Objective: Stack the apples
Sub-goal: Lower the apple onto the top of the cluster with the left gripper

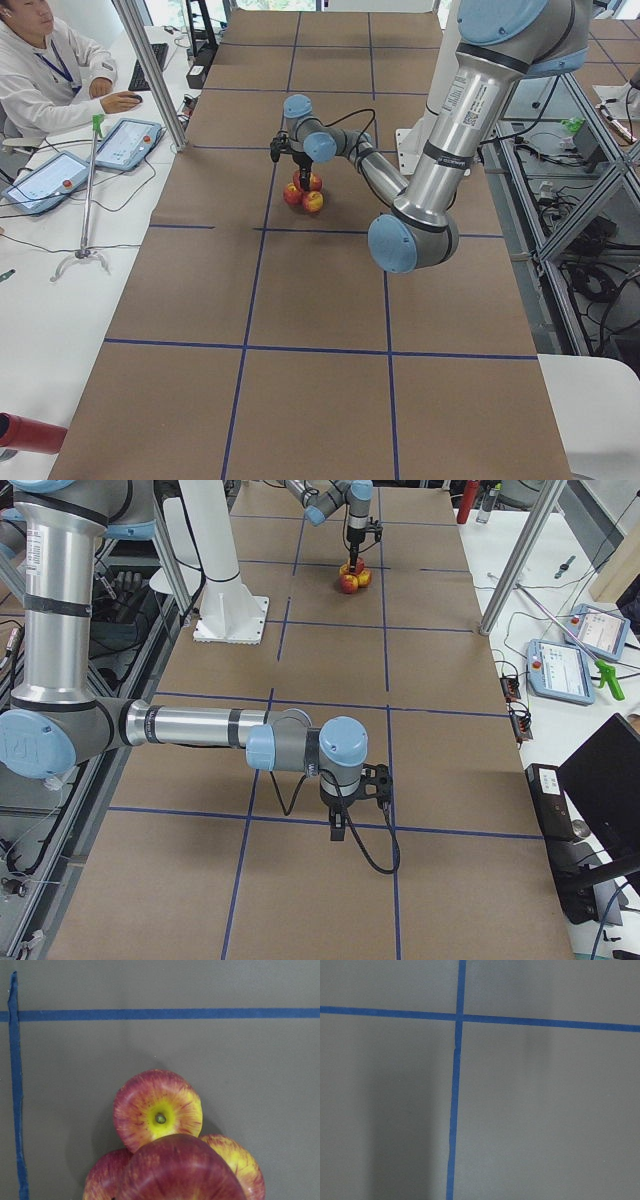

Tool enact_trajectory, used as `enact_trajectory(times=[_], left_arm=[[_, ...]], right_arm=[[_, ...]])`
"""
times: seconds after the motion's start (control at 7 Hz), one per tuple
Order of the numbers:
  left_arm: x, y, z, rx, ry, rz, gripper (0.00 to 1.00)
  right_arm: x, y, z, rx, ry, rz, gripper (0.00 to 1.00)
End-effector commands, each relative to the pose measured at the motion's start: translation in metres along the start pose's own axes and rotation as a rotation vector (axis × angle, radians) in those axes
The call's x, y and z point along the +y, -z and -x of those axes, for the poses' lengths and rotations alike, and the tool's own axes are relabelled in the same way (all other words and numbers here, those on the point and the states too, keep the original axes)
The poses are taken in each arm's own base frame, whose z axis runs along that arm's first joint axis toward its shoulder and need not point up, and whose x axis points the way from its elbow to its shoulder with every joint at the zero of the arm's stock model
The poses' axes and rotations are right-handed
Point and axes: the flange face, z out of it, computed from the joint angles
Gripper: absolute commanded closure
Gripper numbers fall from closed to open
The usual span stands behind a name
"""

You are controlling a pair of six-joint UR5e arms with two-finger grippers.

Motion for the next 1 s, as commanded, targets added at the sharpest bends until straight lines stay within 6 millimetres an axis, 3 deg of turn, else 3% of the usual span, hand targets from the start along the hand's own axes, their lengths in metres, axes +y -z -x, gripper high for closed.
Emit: enact_trajectory(times=[0.0,0.29,0.57,0.71,0.86], left_arm=[[0.000,-0.001,0.001,0.000,0.001,0.002,0.13],[-0.001,-0.003,0.002,-0.003,0.004,0.007,0.01],[0.007,0.013,0.002,0.012,-0.001,0.000,0.01],[0.007,0.036,0.004,0.013,0.010,-0.017,0.01],[-0.001,0.085,0.017,0.014,0.008,-0.069,0.01]], right_arm=[[0.000,0.000,0.000,-0.002,0.000,0.000,0.00],[0.000,0.000,0.000,0.000,0.000,0.000,0.00],[0.000,0.000,0.000,0.000,0.000,0.000,0.00],[0.000,0.000,0.000,0.000,0.000,0.000,0.00],[0.000,0.000,0.000,0.000,0.000,0.000,0.00]])
